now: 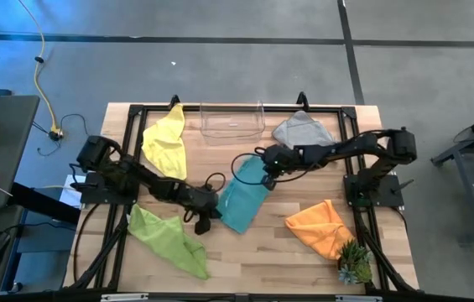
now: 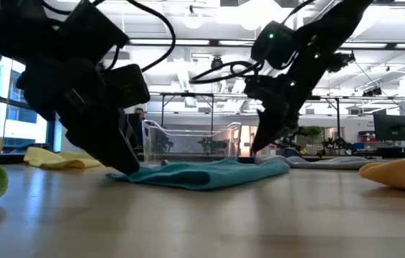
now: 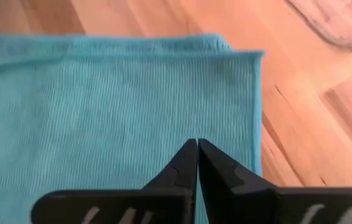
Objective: Fold microfiber towels
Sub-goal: Fold the blue towel
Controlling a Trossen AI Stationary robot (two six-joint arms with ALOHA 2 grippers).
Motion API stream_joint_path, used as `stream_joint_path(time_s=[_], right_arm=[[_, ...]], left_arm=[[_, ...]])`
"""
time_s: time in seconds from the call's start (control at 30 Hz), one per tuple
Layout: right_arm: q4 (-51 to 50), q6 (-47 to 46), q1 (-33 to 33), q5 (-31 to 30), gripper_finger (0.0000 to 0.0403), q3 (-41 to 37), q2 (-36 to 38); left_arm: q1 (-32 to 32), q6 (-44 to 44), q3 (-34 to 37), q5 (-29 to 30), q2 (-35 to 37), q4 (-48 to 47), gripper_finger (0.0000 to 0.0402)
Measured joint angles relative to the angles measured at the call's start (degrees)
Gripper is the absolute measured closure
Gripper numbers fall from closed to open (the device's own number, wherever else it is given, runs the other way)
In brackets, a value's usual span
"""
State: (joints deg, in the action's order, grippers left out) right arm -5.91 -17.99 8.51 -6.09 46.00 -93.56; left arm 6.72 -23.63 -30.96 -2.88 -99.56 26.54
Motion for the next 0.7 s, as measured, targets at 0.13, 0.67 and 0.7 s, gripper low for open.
stream_joint_path(time_s=[0.13, 0.67, 0.7], right_arm=[[5.5, -0.4, 0.3, 0.2, 0.0396, 0.0, -3.7], [20.4, 12.3, 4.4, 8.5, 0.0396, 0.1, -12.2], [21.0, 13.7, 4.4, 9.8, 0.0396, 0.1, -12.2]], left_arm=[[0.0, 2.0, 0.1, 1.0, 6.4, -6.2, 0.0401], [-0.1, 0.9, 0.1, 8.2, 8.3, -17.3, 0.0401], [0.1, 0.5, 0.1, 7.6, 7.0, -15.3, 0.0401]])
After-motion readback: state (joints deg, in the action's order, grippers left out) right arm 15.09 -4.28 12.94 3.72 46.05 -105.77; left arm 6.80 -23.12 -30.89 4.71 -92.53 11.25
